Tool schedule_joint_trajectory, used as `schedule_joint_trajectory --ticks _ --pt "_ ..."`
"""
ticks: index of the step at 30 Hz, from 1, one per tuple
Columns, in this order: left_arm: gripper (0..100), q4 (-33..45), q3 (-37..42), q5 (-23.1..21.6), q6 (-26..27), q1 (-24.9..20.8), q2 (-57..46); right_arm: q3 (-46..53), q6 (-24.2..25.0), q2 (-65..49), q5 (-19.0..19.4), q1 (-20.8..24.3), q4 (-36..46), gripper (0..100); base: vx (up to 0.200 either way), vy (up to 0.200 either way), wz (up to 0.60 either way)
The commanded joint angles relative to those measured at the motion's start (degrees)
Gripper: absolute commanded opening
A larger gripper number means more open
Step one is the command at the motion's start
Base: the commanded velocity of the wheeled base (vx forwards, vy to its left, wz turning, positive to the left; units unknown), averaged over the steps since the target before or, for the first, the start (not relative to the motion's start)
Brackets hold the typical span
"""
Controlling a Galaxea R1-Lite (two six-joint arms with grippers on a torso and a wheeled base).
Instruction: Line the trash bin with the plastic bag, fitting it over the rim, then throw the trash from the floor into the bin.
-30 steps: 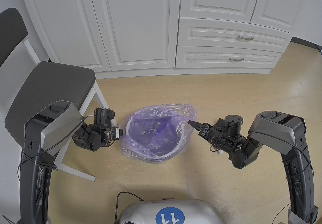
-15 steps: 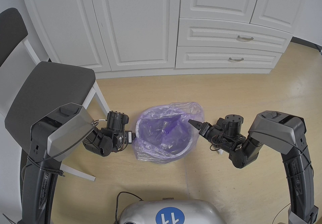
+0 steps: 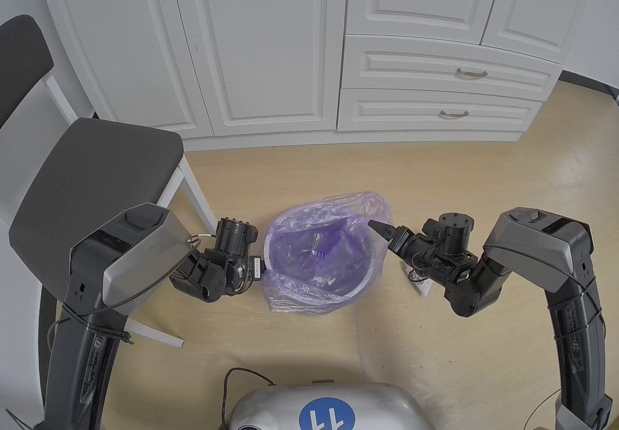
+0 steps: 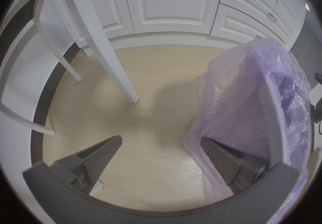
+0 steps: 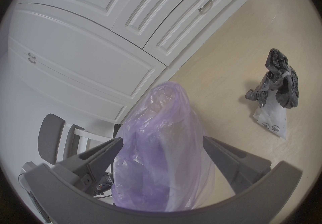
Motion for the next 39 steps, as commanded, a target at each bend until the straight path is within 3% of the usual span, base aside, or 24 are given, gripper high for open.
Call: schedule_joint_trajectory --ticks 1,7,12,17,21,28,33,39 --pt "100 1.8 2.2 0.1 0.6 1.6 -3.0 -0.7 -0.4 -0.4 -0.1 -0.4 0.4 100 0.000 0.000 0.00" --pt "100 2.6 8.1 -0.3 4.9 2.5 -7.7 -2.3 -3.6 1.3 -0.4 -0.2 3.6 100 0.000 0.000 0.00" --pt "100 2.0 13.5 -0.5 9.8 3.6 -11.6 -9.2 -5.1 3.5 -6.2 0.9 14.4 100 0.000 0.000 0.00" --pt "100 -0.3 15.0 -0.5 10.4 3.8 -13.9 -15.1 -5.2 5.6 -8.7 1.9 23.5 100 0.000 0.000 0.00" --pt "100 -3.3 17.3 -0.6 10.4 4.2 -17.8 -21.5 -5.2 8.2 -13.2 2.1 30.7 100 0.000 0.000 0.00" --pt "100 -4.3 17.3 -1.0 9.9 3.5 -19.9 -22.2 -5.5 9.1 -13.6 2.4 32.1 100 0.000 0.000 0.00" --pt "100 -12.4 21.6 -4.9 10.0 1.9 -20.2 -23.4 -8.0 10.7 -13.7 2.2 32.7 100 0.000 0.000 0.00" --pt "100 -13.1 23.9 -7.4 10.4 0.4 -20.5 -28.0 -8.1 11.5 -15.0 2.0 42.0 100 0.000 0.000 0.00"
